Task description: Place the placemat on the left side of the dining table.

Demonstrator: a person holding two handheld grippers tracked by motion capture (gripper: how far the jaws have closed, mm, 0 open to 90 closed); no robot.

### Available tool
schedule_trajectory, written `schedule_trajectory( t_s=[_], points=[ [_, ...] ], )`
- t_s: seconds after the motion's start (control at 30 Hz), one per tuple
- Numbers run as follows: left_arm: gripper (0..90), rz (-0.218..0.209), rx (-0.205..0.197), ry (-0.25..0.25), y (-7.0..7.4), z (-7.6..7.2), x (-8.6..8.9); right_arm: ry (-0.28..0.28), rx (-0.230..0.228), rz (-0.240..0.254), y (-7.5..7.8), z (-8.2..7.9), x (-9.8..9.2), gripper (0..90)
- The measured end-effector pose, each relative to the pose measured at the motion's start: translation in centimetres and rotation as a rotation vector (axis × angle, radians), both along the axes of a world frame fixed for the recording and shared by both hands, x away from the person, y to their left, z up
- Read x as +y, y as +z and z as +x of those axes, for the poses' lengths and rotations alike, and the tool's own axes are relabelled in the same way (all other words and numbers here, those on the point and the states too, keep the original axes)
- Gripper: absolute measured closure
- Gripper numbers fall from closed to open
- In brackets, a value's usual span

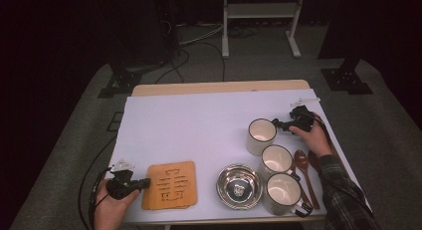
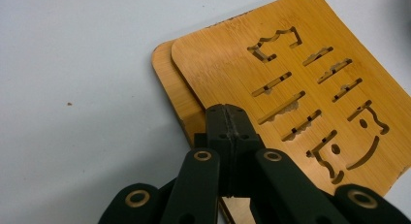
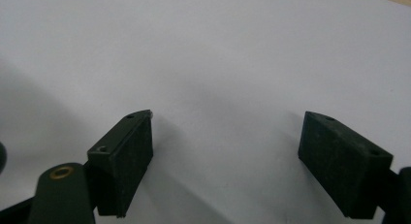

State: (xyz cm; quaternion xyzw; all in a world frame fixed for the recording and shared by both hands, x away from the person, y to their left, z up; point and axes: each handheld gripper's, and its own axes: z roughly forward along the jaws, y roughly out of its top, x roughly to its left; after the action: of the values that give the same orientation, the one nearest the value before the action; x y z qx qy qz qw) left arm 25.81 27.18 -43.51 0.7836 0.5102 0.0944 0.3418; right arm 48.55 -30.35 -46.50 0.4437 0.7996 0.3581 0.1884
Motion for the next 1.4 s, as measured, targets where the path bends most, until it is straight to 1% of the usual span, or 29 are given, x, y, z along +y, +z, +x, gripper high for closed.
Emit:
schedule_trajectory(
  t_s=[0.4, 0.57, 0.73, 0.83, 0.93, 0.97, 1.0, 1.03, 1.07, 1.4],
  points=[
    [90.0, 0.015, -0.001, -0.017, 0.0, 0.9, -0.4, 0.0, 0.0, 0.0, 0.0, 0.0, 0.0, 18.4],
    [90.0, 0.015, -0.014, -0.003, 0.2, 1.6, -0.2, 0.0, 0.0, 0.0, 0.0, 0.0, 0.0, 18.4],
    [90.0, 0.023, -0.014, 0.01, 0.1, 2.4, 0.2, 0.0, 0.0, 0.0, 0.0, 0.0, 0.0, 18.4],
    [90.0, 0.019, -0.017, 0.014, 0.2, 2.9, 0.3, 0.0, 0.0, -0.001, 0.0, 0.0, 0.0, 18.4],
    [90.0, 0.022, -0.016, 0.002, 0.1, 3.7, 0.0, 0.0, 0.0, -0.001, 0.0, 0.0, 0.0, 18.4],
    [90.0, 0.022, -0.016, 0.002, 0.1, 3.7, 0.0, 0.0, 0.0, -0.001, 0.0, 0.0, 0.0, 18.4],
    [90.0, 0.027, -0.016, -0.002, 0.1, 4.0, -0.2, 0.0, -0.001, -0.001, 0.0, 0.0, 0.0, 18.4],
    [90.0, 0.027, -0.016, -0.002, 0.1, 4.0, -0.2, 0.0, -0.001, -0.001, 0.0, 0.0, 0.0, 18.4],
    [90.0, 0.035, -0.015, -0.012, 0.1, 4.3, -0.4, 0.0, -0.001, -0.002, 0.0, 0.0, 0.0, 18.4],
    [90.0, 0.039, -0.014, -0.031, 0.2, 4.8, -1.3, 0.0, -0.001, -0.001, 0.0, 0.0, 0.0, 18.4]
  ],
)
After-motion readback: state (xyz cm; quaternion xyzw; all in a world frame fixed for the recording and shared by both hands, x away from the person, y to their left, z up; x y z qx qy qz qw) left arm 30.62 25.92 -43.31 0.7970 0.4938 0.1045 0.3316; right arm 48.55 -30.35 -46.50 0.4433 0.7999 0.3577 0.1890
